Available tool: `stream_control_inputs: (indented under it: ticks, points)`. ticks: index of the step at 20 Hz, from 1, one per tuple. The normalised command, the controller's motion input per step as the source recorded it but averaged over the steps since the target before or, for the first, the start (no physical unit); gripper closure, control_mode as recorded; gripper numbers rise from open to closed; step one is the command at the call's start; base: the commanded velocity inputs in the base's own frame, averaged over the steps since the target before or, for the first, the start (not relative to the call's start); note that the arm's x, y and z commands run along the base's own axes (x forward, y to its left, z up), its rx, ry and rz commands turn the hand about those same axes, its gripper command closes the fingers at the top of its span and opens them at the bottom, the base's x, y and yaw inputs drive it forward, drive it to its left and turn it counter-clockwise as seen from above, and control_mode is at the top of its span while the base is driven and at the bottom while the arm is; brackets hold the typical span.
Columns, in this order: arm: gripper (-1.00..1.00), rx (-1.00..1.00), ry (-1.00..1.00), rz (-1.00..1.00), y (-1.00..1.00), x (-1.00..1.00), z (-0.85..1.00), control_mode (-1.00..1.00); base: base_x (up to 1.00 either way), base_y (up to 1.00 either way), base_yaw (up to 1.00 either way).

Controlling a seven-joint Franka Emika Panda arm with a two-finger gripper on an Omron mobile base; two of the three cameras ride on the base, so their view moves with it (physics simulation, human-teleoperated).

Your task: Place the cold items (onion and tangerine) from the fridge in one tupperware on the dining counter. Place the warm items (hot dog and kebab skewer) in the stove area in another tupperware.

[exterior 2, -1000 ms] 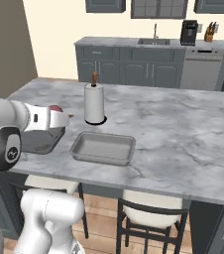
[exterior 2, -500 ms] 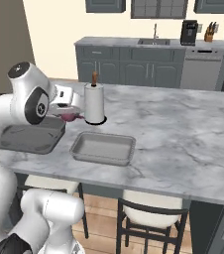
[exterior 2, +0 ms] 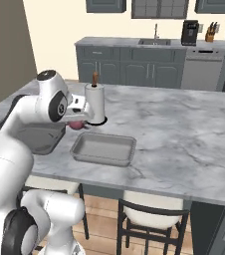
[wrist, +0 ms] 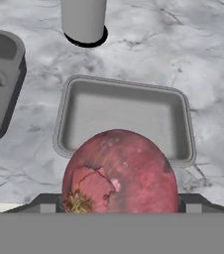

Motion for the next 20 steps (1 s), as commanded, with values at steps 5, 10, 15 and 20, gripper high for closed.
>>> stream_control_inputs:
  ticks: [5, 10, 15, 20]
  points:
    - [1.00, 0.07, -0.12, 0.10, -0.23, 0.40, -1.00, -1.00, 0.00, 0.00, 0.00]
    - [1.00, 0.06, 0.02, 0.04, -0.05, 0.83, -0.63, -1.00, 0.00, 0.00, 0.00]
    - [1.00, 0.00, 0.19, 0.00, -0.03, 0.90, -0.50, -1.00, 0.00, 0.00, 0.00]
    - [1.00, 0.00, 0.14, 0.02, -0.31, 0.50, -0.60, -1.00, 0.00, 0.00, 0.00]
